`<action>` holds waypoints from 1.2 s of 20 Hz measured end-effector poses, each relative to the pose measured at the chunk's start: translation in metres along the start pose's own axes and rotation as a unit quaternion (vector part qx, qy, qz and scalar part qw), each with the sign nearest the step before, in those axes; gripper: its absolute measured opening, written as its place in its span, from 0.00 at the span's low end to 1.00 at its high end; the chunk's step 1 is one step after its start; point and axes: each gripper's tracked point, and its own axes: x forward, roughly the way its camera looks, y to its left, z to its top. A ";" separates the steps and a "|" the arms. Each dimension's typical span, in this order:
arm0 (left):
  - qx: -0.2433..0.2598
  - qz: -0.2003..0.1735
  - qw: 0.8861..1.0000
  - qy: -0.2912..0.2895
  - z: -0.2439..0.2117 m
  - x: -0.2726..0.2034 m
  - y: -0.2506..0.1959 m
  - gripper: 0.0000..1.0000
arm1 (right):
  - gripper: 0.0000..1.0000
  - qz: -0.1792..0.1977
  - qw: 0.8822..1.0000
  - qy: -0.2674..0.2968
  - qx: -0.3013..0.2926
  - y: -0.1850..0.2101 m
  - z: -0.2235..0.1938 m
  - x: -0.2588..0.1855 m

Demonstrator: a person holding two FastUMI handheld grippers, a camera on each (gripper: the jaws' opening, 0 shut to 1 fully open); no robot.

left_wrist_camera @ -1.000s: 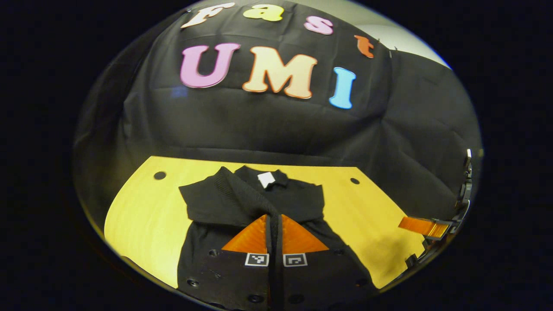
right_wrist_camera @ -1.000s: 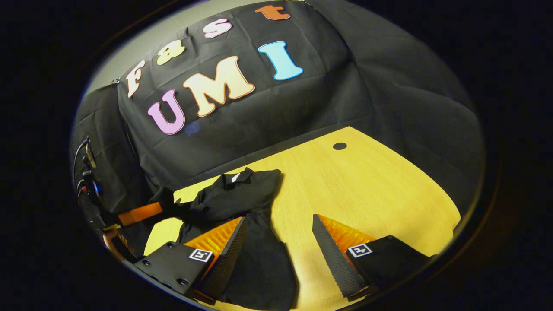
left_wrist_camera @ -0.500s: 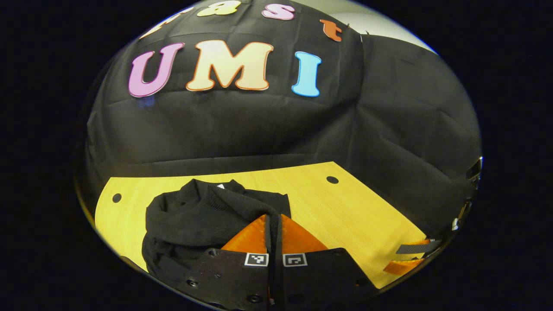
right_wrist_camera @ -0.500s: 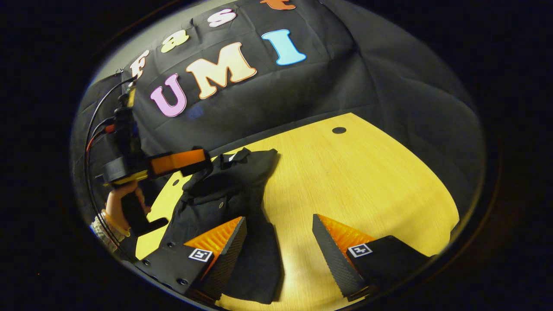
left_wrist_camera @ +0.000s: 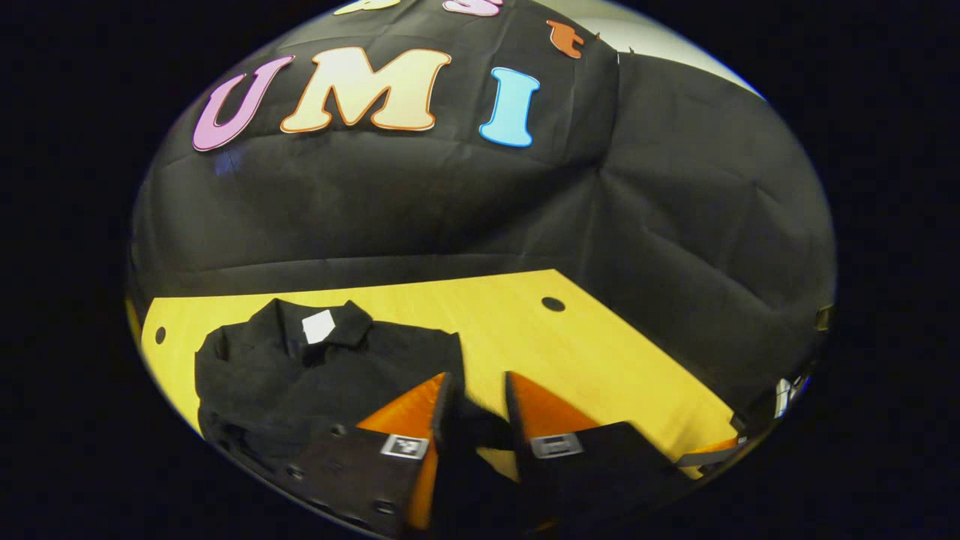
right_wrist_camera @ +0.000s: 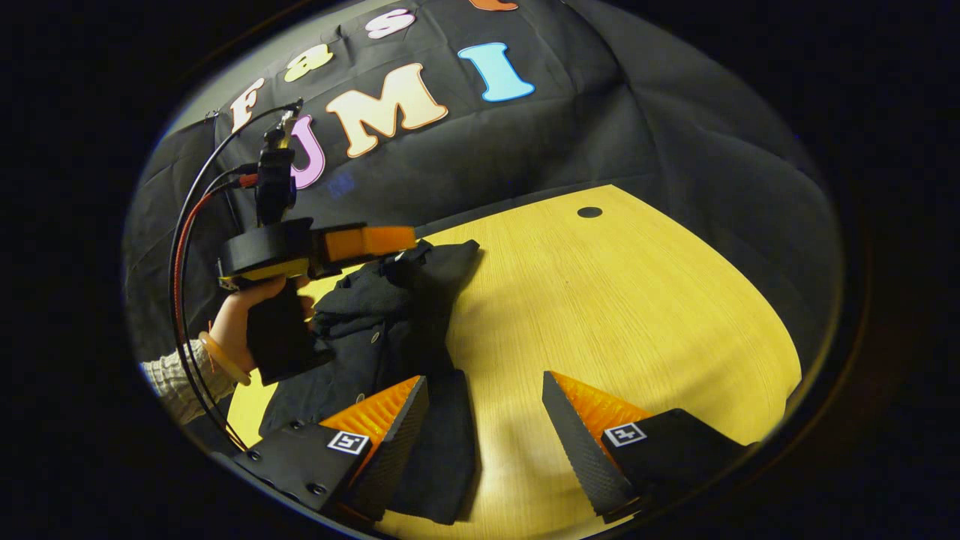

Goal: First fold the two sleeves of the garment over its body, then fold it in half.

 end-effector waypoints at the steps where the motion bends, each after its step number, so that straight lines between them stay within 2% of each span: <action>1: 0.008 0.011 1.000 -0.005 0.005 -0.009 0.002 0.60 | 0.97 0.001 1.000 0.001 -0.004 0.001 0.000 0.001; 3: 0.026 0.021 0.999 -0.023 0.013 -0.016 0.006 0.93 | 0.97 0.007 1.000 0.005 -0.013 0.004 -0.003 0.000; 7: 0.032 0.034 0.997 -0.059 0.028 -0.064 0.015 0.94 | 0.97 0.027 0.999 0.018 -0.040 0.011 -0.017 0.000; 13: 0.024 0.126 0.989 -0.077 0.010 -0.153 0.084 0.94 | 0.98 0.042 0.996 0.024 -0.081 0.034 -0.037 -0.002; 16: 0.032 0.180 0.981 -0.058 -0.022 -0.204 0.123 0.94 | 0.98 0.037 0.994 0.034 -0.097 0.039 -0.055 -0.003; 18: 0.036 0.197 0.979 -0.035 -0.051 -0.236 0.138 0.94 | 0.98 0.030 0.993 0.041 -0.105 0.043 -0.066 -0.003; 21: 0.038 0.202 0.979 0.001 -0.100 -0.273 0.153 0.94 | 0.98 0.006 0.992 0.039 -0.118 0.051 -0.080 -0.005; 24: 0.020 0.189 0.980 0.064 -0.163 -0.299 0.159 0.94 | 0.98 -0.027 0.987 0.023 -0.156 0.060 -0.088 -0.010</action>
